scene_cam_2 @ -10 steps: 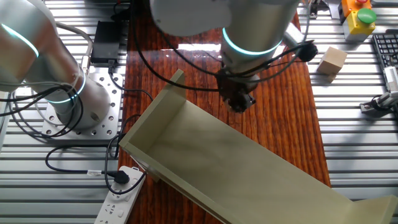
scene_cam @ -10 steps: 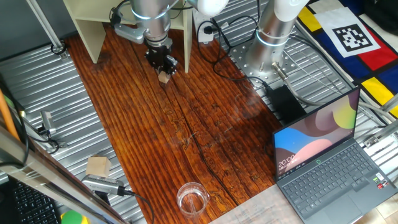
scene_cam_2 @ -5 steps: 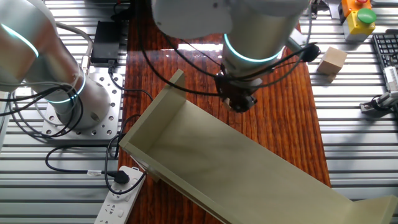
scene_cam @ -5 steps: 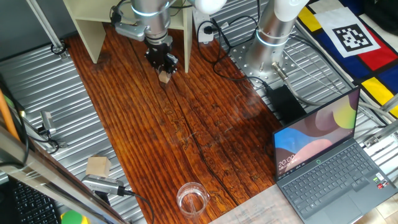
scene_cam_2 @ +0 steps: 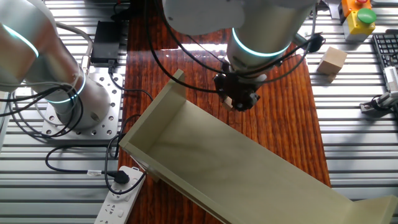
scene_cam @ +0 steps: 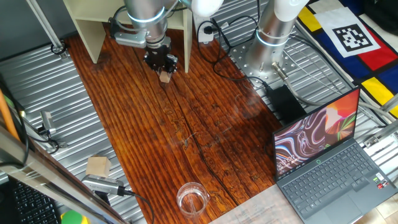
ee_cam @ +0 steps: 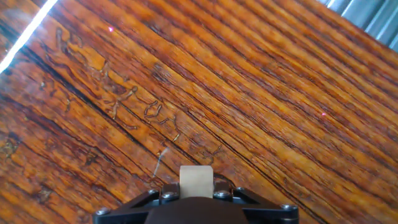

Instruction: Take the object down from the shelf

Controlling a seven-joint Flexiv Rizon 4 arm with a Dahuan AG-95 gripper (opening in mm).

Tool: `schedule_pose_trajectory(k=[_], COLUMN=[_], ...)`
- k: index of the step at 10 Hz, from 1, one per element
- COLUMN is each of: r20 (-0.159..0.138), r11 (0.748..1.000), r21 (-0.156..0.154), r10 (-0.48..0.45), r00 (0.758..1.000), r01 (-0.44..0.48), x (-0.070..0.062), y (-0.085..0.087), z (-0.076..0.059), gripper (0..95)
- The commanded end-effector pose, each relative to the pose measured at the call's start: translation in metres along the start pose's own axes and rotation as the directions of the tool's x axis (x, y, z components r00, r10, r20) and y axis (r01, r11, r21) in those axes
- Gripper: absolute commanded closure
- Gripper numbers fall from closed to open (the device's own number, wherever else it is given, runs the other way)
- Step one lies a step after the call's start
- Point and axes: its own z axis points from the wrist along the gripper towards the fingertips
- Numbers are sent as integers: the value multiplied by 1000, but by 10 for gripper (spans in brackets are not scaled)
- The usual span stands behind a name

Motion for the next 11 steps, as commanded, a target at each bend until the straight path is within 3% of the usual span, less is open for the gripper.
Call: schedule_pose_trajectory(k=[1, 4, 8, 9, 11], r20=[12, 14, 3, 4, 7], r11=[997, 993, 990, 988, 988], r21=[8, 17, 33, 41, 50], r10=[79, 116, 136, 148, 144], r00=[997, 993, 991, 989, 989], r01=[-79, -117, -136, -148, -145], x=[0, -24, -38, -44, -47], y=[-1, 22, 39, 45, 39], z=[1, 4, 6, 11, 24], gripper=[950, 950, 950, 950, 950])
